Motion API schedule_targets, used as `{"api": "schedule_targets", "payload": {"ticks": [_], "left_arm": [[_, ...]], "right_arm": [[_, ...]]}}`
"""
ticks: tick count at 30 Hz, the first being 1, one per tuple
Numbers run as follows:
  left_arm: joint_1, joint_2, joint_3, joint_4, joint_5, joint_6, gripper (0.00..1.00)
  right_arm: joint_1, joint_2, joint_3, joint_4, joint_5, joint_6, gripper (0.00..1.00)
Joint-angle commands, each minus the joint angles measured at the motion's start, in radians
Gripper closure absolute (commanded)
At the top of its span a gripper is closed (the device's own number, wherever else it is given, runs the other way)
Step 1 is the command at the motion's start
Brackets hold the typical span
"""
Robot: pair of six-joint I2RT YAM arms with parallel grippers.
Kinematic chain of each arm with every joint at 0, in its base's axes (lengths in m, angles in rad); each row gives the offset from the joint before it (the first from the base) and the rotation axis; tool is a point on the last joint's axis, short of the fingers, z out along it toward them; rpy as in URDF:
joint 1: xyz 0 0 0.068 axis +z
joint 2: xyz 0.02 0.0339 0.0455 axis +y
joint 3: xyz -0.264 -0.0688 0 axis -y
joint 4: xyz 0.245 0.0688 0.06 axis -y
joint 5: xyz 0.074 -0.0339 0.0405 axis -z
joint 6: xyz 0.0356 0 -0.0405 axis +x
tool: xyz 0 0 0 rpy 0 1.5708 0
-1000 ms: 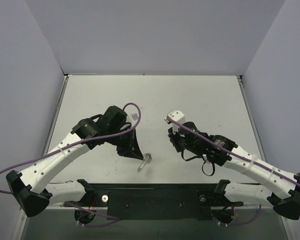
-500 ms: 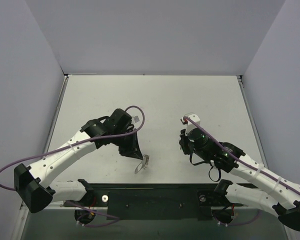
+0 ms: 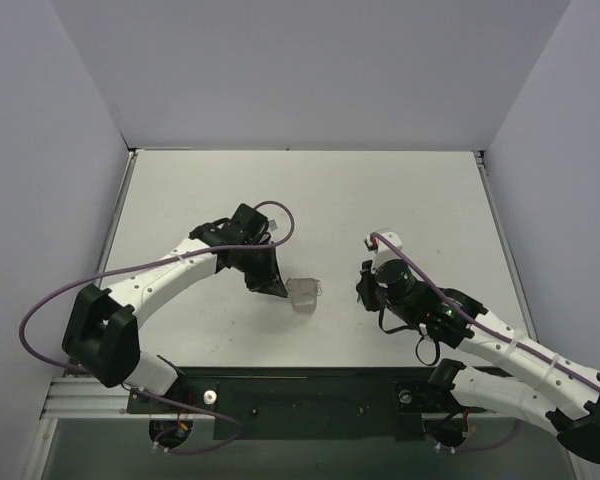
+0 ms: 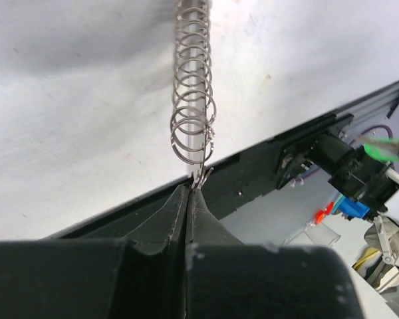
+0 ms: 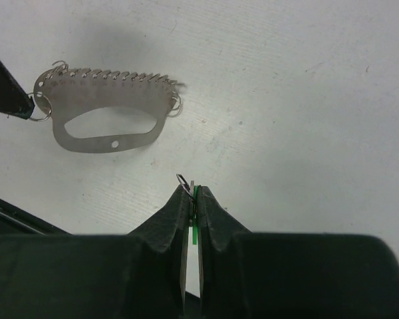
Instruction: Remove the keys from the keyring
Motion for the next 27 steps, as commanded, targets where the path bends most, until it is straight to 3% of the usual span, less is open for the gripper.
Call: {"api": "schedule_targets", "payload": {"ticks": [1, 15, 19, 21, 23, 27], "left_arm": [[0.057, 0.071, 0.041, 0.058, -0.005, 0.083, 1.0], [0.111, 0.22, 0.041, -0.005, -0.163, 0.239, 0.98], [0.111, 0.186, 0.03, -0.012, -0.228, 0.248, 0.54], [0.111, 0.163, 0.033, -0.018, -0.252, 0.25, 0.38], [0.111, 0.14, 0.049, -0.044, -0.303, 0.251, 0.26], [0.111, 0.083, 0.096, -0.136, -0.404, 0.261, 0.22]], "right_arm": [[-0.005, 0.021, -0.046, 0.098, -0.021, 0.066, 1.0], [-0.016, 0.101, -0.14, 0.239, -0.151, 0.079, 1.0], [-0.03, 0.099, -0.173, 0.271, -0.172, 0.073, 1.0], [-0.047, 0.101, -0.183, 0.277, -0.187, 0.063, 1.0], [-0.068, 0.102, -0.186, 0.277, -0.216, 0.049, 1.0], [-0.128, 0.127, -0.167, 0.218, -0.218, 0.026, 1.0]]}}
